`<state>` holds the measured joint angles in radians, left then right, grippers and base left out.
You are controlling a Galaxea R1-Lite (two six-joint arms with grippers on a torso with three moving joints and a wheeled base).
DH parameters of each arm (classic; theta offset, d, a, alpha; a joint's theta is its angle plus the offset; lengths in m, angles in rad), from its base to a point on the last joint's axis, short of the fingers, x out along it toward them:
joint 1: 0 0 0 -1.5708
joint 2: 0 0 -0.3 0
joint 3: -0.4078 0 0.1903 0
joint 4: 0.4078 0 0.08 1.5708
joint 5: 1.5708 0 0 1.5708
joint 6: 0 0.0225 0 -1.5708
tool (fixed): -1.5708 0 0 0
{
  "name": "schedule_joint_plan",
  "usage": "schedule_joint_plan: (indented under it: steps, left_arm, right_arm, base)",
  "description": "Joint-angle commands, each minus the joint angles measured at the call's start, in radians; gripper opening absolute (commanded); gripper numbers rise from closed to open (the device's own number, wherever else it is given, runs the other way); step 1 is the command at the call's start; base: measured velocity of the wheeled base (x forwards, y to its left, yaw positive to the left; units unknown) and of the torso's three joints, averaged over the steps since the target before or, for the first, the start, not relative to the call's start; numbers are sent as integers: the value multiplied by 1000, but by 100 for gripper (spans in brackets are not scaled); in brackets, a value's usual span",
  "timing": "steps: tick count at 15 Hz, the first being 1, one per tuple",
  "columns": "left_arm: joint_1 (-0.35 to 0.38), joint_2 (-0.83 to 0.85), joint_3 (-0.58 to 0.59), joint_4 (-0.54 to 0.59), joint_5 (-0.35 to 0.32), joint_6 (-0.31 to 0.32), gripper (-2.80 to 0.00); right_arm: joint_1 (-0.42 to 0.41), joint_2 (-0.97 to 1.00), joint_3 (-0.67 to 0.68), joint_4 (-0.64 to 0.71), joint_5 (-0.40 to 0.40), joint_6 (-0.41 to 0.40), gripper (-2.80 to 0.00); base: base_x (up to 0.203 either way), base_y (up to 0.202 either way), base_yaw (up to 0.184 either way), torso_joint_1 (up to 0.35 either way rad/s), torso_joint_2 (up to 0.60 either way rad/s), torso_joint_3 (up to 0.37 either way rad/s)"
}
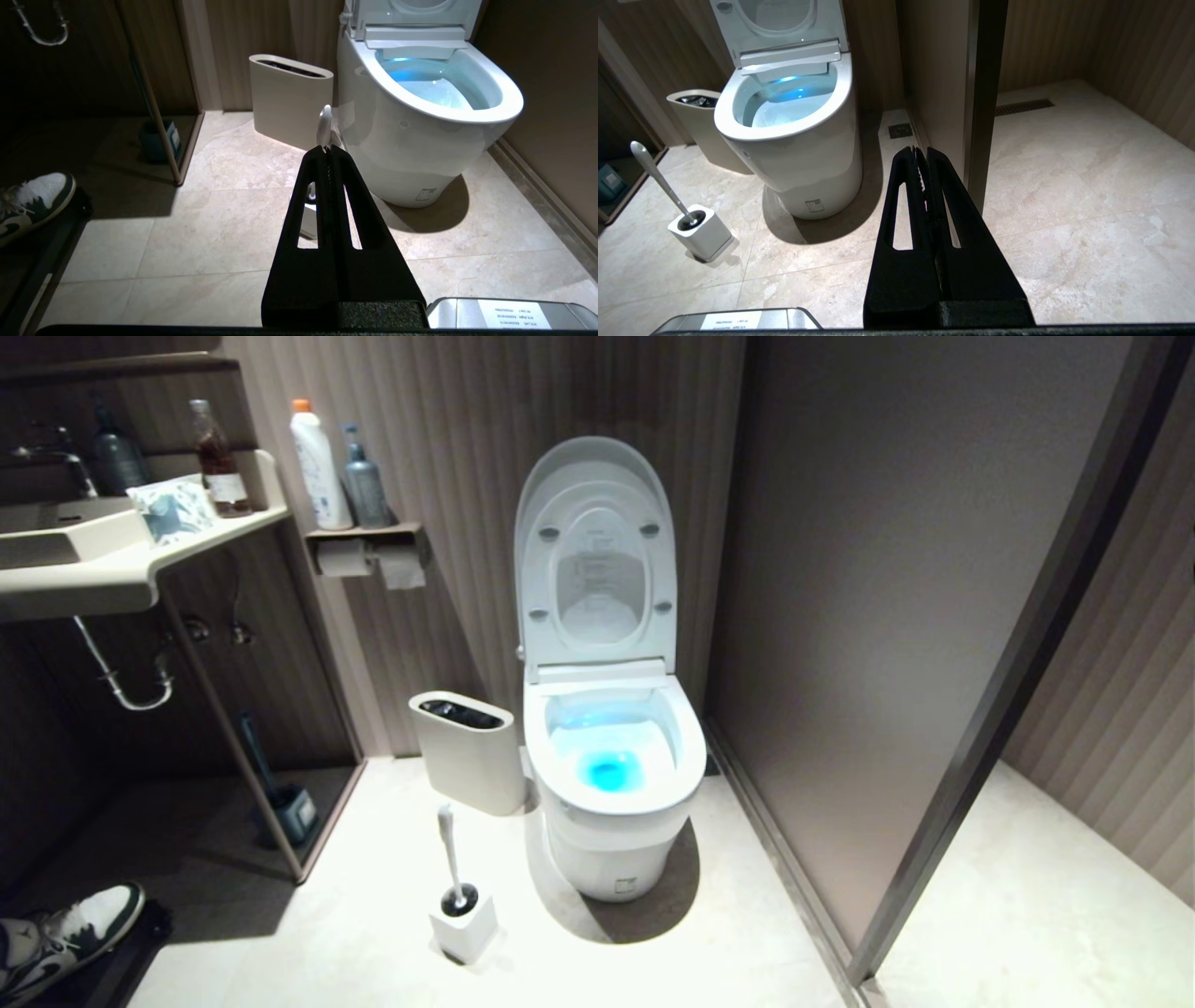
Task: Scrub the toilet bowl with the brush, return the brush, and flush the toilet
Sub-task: Pick up the toilet brush
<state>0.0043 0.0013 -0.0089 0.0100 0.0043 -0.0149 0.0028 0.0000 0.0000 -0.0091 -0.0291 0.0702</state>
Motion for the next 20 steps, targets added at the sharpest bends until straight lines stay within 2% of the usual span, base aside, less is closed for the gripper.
schedule_joint_plan:
  steps: [1,20]
  left_arm:
    - [0,0,0,1,0,-1,-280]
    - [0,0,-1,-1,0,-2,-280]
  right_arm:
    - [0,0,0,0,0,0,-280]
    - [0,0,0,0,0,0,-280]
  base:
    - [0,0,0,0,6,-108]
    - [0,0,0,2,3,-179]
